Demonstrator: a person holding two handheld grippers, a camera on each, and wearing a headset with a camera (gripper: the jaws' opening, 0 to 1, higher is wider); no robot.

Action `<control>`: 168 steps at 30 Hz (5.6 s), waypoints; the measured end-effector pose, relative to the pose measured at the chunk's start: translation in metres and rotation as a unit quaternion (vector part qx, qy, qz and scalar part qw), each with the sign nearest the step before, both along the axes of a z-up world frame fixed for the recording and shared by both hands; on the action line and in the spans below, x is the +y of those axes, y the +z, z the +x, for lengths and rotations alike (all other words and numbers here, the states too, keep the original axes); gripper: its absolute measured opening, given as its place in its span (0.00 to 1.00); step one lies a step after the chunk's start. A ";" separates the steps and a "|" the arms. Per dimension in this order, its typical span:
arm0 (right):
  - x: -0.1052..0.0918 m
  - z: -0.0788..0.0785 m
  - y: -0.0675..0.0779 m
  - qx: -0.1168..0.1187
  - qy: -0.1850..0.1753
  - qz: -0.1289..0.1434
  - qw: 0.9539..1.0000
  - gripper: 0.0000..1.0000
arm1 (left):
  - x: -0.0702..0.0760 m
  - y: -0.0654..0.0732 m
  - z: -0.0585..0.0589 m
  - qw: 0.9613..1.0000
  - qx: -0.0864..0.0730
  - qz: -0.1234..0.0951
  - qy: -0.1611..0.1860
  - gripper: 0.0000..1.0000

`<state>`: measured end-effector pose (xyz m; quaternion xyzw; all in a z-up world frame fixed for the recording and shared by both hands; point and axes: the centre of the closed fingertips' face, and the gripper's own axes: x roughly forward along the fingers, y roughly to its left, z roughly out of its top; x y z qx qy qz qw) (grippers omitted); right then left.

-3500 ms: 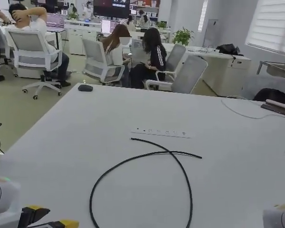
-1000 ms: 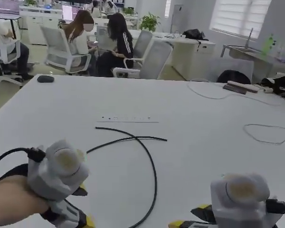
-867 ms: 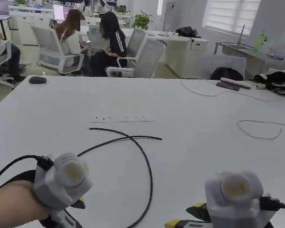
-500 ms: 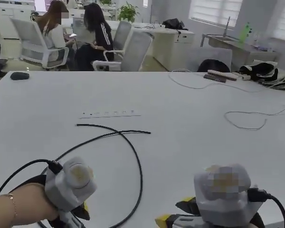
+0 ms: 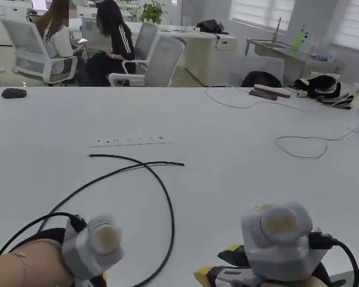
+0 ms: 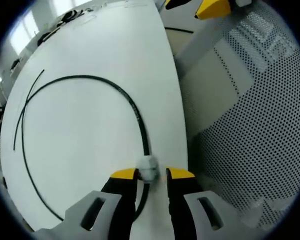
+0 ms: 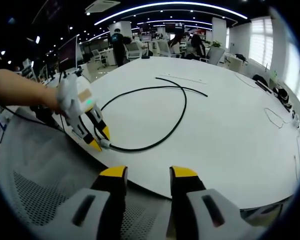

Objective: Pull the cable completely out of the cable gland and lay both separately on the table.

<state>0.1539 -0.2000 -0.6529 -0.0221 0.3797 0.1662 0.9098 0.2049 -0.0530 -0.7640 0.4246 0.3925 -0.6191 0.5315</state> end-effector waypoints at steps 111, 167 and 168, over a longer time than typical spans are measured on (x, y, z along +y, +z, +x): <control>0.165 -0.017 0.054 -0.146 0.495 -0.216 0.829 0.11 | 0.005 0.165 -0.065 0.988 0.031 -0.142 0.049 0.16; 0.145 -0.010 0.043 -0.139 0.414 -0.170 0.883 0.04 | 0.002 0.165 -0.059 0.969 -0.155 -0.189 0.041 0.16; 0.145 -0.009 0.043 -0.142 0.415 -0.174 0.882 0.04 | 0.002 0.164 -0.059 0.969 -0.153 -0.188 0.041 0.16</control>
